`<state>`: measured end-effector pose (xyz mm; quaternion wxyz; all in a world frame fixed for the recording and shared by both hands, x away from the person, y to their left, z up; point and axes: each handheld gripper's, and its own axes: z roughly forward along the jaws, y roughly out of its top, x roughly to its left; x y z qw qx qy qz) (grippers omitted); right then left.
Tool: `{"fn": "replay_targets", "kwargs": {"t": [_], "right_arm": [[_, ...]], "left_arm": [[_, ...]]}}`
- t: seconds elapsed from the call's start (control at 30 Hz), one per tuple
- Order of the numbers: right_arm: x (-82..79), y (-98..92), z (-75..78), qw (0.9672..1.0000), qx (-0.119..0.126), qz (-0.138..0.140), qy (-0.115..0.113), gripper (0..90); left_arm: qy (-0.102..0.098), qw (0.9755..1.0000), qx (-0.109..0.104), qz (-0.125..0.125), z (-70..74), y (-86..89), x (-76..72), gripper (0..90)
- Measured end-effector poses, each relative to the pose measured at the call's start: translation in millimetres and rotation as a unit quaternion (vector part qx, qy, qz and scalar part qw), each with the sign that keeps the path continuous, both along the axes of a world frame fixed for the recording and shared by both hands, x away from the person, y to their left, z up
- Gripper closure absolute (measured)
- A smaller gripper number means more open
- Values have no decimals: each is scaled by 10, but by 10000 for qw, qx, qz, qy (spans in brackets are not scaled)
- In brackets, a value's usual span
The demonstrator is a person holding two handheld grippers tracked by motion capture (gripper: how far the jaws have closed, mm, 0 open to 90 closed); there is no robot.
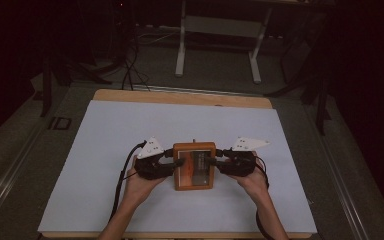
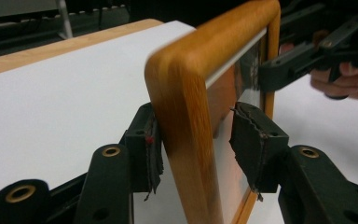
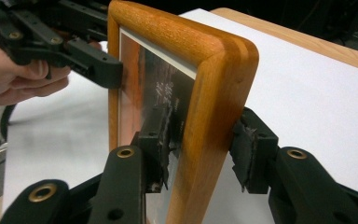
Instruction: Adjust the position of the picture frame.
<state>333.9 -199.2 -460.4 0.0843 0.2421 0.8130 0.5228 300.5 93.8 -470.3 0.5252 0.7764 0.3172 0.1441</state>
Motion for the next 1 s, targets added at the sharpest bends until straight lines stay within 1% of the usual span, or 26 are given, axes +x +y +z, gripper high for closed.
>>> {"fn": "replay_targets", "kwargs": {"t": [0.1,0.17,0.2,0.27,0.37,0.5,0.57,0.67,0.8,0.87,0.9,1.0], "right_arm": [[0,-10,-11,9999,-84,-134,16,584],[-3,-18,-20,9997,-98,-200,38,581],[-2,-21,-24,9997,-94,-227,47,579],[-6,-17,-24,9995,-144,-286,67,577],[-22,18,-37,9987,-345,-365,33,563],[-41,83,-109,9957,-781,-507,15,536],[-37,104,-160,9943,-904,-560,64,525],[-16,107,-208,9940,-886,-623,171,521],[22,100,-239,9935,-833,-712,314,510],[41,90,-258,9932,-781,-751,419,507],[55,84,-268,9929,-750,-779,487,505],[100,79,-298,9918,-694,-853,654,492]], "left_arm": [[80,9999,123,12,-49,-23,11,574],[153,9998,124,-36,-71,-34,27,586],[157,9998,115,-36,-76,-37,32,586],[213,9997,76,-47,-80,-27,50,589],[276,9996,58,-53,-87,-10,68,597],[296,9994,177,92,-97,5,108,602],[366,9991,196,125,-103,12,149,602],[532,9985,116,83,-120,31,228,600],[654,9978,99,88,-143,24,319,596],[753,9970,77,138,-153,9,362,595],[785,9967,100,159,-158,2,383,593],[947,9953,22,192,-194,-10,454,582]]}}
